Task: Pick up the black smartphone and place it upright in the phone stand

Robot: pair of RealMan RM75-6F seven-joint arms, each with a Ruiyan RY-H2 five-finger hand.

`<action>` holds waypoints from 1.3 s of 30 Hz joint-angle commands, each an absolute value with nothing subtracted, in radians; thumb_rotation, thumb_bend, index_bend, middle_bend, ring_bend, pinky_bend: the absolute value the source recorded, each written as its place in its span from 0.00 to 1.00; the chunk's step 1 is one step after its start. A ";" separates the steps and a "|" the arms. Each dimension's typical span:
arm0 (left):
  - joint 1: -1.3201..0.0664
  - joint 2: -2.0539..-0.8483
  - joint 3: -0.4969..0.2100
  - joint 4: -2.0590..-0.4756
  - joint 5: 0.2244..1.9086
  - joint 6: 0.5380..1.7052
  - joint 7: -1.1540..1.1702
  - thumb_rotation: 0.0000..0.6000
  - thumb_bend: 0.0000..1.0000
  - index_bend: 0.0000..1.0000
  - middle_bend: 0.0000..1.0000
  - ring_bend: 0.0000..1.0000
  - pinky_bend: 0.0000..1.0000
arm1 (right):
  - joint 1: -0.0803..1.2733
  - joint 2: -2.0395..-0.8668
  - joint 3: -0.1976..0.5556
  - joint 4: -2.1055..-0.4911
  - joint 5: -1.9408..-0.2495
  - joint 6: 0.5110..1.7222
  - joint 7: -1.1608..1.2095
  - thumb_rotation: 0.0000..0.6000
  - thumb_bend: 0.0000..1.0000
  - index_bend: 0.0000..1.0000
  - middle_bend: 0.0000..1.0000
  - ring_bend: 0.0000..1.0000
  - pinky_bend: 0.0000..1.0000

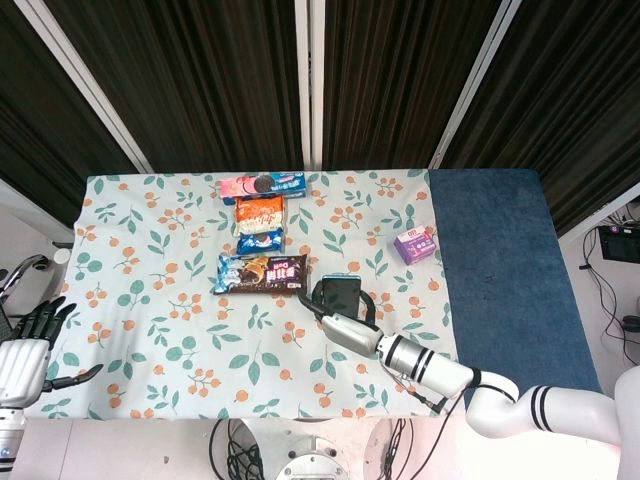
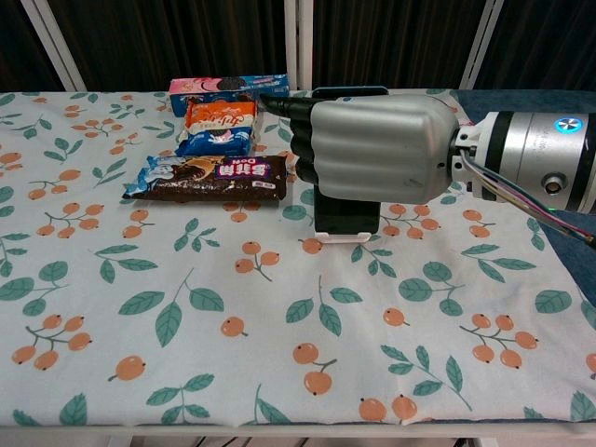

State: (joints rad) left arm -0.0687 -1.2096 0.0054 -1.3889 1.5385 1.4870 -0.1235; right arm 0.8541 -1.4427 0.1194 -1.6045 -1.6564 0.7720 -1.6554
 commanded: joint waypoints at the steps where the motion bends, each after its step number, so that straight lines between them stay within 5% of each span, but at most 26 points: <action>1: -0.069 -1.210 0.005 -1.388 1.538 1.487 -0.124 0.53 0.00 0.11 0.04 0.05 0.14 | 0.860 -1.443 0.115 -1.597 -1.663 0.774 -1.646 1.00 0.29 0.73 0.40 0.43 0.06; 18: -0.071 -1.210 0.004 -1.383 1.538 1.481 -0.130 0.54 0.00 0.11 0.04 0.05 0.14 | 0.873 -1.453 0.101 -1.569 -1.669 0.783 -1.615 1.00 0.29 0.71 0.38 0.43 0.04; 32: -0.069 -1.210 0.004 -1.381 1.536 1.482 -0.129 0.54 0.00 0.11 0.04 0.05 0.14 | 0.861 -1.449 0.108 -1.586 -1.597 0.783 -1.698 1.00 0.18 0.05 0.09 0.05 0.00; 39: -0.068 -1.209 0.004 -1.383 1.536 1.484 -0.129 0.53 0.00 0.11 0.04 0.05 0.14 | 0.867 -1.443 0.104 -1.597 -1.581 0.789 -1.710 1.00 0.18 0.00 0.01 0.00 0.00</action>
